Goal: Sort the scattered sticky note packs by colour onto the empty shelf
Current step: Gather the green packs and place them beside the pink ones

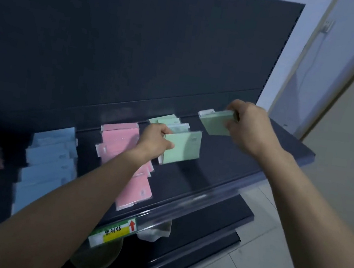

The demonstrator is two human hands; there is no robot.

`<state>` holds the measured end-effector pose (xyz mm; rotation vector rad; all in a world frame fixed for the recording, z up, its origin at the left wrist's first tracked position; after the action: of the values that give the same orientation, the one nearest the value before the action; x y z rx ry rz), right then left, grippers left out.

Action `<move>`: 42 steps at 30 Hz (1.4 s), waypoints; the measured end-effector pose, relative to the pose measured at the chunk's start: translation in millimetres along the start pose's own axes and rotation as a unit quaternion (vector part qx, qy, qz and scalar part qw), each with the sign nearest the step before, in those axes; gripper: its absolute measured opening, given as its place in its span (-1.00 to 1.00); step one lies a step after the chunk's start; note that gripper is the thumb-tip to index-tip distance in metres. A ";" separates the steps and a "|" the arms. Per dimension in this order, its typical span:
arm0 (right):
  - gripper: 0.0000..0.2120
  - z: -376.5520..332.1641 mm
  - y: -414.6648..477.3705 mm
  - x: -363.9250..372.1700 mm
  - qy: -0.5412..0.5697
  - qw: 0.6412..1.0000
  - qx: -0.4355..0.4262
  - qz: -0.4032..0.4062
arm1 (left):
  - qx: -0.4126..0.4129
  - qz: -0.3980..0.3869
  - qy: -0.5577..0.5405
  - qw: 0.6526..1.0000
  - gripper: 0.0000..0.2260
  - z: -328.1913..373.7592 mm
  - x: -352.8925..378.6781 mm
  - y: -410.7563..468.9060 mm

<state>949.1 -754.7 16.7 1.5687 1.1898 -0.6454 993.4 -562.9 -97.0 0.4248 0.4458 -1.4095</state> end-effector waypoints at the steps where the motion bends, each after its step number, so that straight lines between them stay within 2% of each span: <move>1: -0.76 3.8 3.6 4.1 0.004 1.000 0.002 -0.014 | -0.010 -0.006 -0.004 1.000 -0.66 -3.4 5.7 5.4; 5: -0.75 20.7 20.4 17.3 0.026 0.997 0.004 -0.070 | -0.030 0.003 0.020 0.999 -0.68 -13.6 22.9 26.9; 10: -0.84 36.3 48.3 43.1 0.055 0.989 -0.029 -0.135 | -0.018 0.046 0.086 0.995 -0.68 -17.9 30.4 44.8; 17: -0.88 43.8 70.5 100.7 0.054 0.956 -0.098 -0.270 | -0.003 0.119 0.147 0.982 -0.66 -17.3 38.4 55.6; 22: -0.87 45.8 73.9 141.1 0.070 0.938 -0.113 -0.319 | -0.005 0.132 0.195 0.972 -0.59 -19.4 38.3 49.8; 26: -0.79 49.3 75.5 165.9 0.058 0.935 -0.104 -0.334 | 0.012 0.167 0.226 0.960 -0.66 -14.2 26.5 37.2; 29: -0.79 47.6 77.7 175.1 0.022 0.937 -0.098 -0.336 | 0.024 0.193 0.241 0.951 -0.71 -3.5 14.8 23.8; 32: -0.85 35.5 80.4 166.6 -0.034 0.942 -0.129 -0.307 | 0.040 0.214 0.254 0.943 -0.74 12.4 3.6 8.5; 36: -0.70 -19.4 79.5 133.9 -0.016 0.938 -0.271 -0.216 | 0.064 0.254 0.291 0.920 -0.77 34.2 -26.2 -19.7; 42: -0.64 -145.5 39.2 63.9 0.064 0.875 -0.462 -0.129 | 0.046 0.341 0.411 0.844 -0.75 61.5 -115.0 -98.3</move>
<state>986.1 -595.6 26.9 0.6452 1.5110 -0.0676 886.3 -510.5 14.6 1.1578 0.8159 -0.4903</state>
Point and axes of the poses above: each hand's wrist, its own y-axis towards the middle knuckle, its own x-axis out of the palm, z = x × y, the point moved 5 cm from there along y, towards the middle knuckle, and after that the axes turned 5 degrees about z, right-handed, at the moved point
